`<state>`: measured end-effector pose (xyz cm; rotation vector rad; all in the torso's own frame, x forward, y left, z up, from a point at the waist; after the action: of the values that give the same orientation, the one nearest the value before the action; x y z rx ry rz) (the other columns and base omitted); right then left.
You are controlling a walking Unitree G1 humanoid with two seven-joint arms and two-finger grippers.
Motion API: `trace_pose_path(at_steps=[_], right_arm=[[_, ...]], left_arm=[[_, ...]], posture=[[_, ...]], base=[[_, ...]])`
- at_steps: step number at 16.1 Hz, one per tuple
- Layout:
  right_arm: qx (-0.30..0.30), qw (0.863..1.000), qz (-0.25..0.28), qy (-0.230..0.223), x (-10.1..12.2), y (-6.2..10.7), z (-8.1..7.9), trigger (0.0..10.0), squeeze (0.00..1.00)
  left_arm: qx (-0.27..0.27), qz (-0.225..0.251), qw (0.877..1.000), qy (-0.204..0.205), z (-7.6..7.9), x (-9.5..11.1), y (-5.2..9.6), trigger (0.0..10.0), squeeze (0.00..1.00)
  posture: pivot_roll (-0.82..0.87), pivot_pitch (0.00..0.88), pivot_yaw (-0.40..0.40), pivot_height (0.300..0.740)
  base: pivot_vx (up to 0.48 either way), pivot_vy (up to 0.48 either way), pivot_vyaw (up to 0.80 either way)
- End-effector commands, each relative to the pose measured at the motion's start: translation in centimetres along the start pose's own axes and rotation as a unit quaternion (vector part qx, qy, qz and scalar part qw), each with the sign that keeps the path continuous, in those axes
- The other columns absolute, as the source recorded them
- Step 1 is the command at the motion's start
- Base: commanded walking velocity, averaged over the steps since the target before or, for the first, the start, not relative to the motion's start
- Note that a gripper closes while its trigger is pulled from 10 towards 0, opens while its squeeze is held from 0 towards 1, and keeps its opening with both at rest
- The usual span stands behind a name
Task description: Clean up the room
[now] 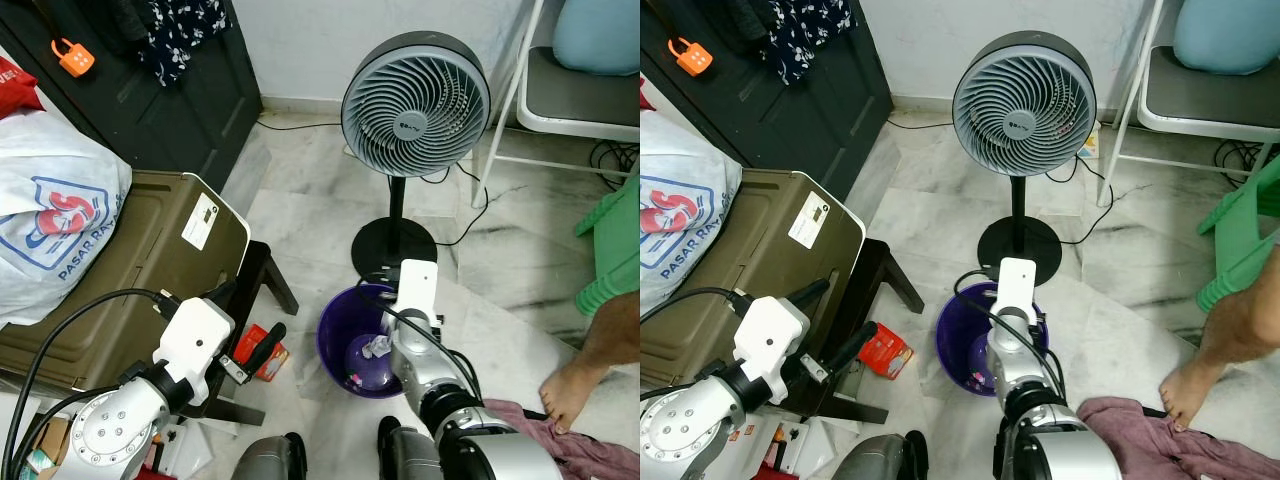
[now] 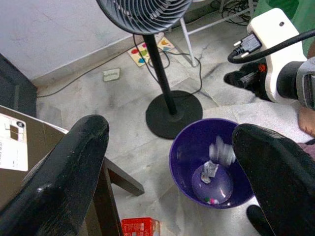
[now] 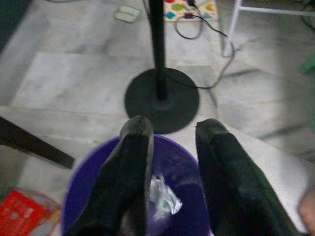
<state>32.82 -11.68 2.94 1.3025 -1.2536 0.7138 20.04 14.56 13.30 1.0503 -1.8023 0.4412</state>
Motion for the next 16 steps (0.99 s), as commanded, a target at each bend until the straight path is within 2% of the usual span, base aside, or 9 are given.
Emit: trace_pose_path(at_steps=[1, 3, 4, 6, 8, 11, 12, 14, 16], right_arm=[[0.015, 1.0, -0.004, -0.014, -0.2, 0.2, -0.9, 10.0, 1.0], [0.045, 0.998, 0.001, -0.033, 0.2, 0.3, -1.8, 10.0, 1.0], [0.133, 0.99, -0.003, -0.054, 0.5, 1.0, -4.1, 10.0, 1.0], [0.21, 0.976, 0.004, -0.054, 1.1, 2.1, -5.1, 10.0, 1.0], [0.267, 0.962, 0.017, -0.051, 2.2, 4.7, -4.2, 10.0, 1.0], [0.292, 0.955, 0.042, 0.019, 3.1, 6.3, -1.7, 10.0, 1.0], [0.287, 0.955, 0.053, 0.052, 3.3, 6.8, -0.4, 10.0, 0.0], [0.255, 0.964, 0.025, 0.065, 3.5, 7.5, 2.4, 10.0, 0.0], [0.241, 0.968, 0.029, 0.056, 4.2, 7.1, 2.2, 10.0, 0.0]], left_arm=[[0.011, -0.016, 1.0, -0.006, -0.5, -0.5, 0.3, 10.0, 0.0], [0.018, -0.014, 1.0, -0.008, -0.6, -0.6, -0.1, 10.0, 0.0], [0.037, -0.003, 0.999, -0.008, -1.0, -0.4, -1.0, 10.0, 0.0], [0.051, 0.005, 0.999, 0.011, -1.3, -0.4, -2.3, 10.0, 0.0], [0.064, 0.023, 0.998, 0.012, -1.3, -0.1, -3.3, 10.0, 0.0], [0.075, 0.039, 0.996, 0.021, -1.3, 0.0, -5.0, 10.0, 0.0], [0.103, 0.039, 0.994, 0.021, -1.7, -0.2, -5.7, 10.0, 0.0], [0.163, 0.027, 0.986, 0.026, -2.6, -0.6, -6.7, 10.0, 0.0], [0.179, 0.029, 0.983, 0.029, -3.1, -0.9, -7.1, 10.0, 0.0]], posture=[[0.23, 0.232, 0.18, 0.74], [0.21, 0.216, 0.175, 0.74], [0.18, 0.183, 0.159, 0.74], [0.14, 0.146, 0.133, 0.74], [0.08, 0.109, 0.118, 0.74], [-0.01, 0.043, 0.105, 0.74], [-0.03, 0.026, 0.109, 0.74], [-0.05, 0.0, 0.114, 0.74], [-0.06, 0.0, 0.112, 0.74]], base=[[0.0, 0.0, 0.0], [0.0, 0.0, 0.0], [0.0, 0.0, 0.0], [0.0, 0.0, 0.0], [0.0, 0.0, 0.0], [0.0, 0.0, 0.0], [0.0, 0.0, 0.0], [0.0, 0.0, 0.0], [0.0, 0.0, 0.0]])
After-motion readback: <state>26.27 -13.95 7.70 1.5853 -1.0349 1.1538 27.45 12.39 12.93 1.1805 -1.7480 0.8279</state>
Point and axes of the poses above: a point about 5 cm out from each wrist's last joint towards the gripper, its own y axis pointing back from the gripper into the wrist, its own x axis along the axis of the wrist's last joint, z = x × y, the point moved 1 cm from there along -y, pointing out of the wrist towards the gripper, and after that the axes turned 15 degrees about -y, right-handed, at the moved point
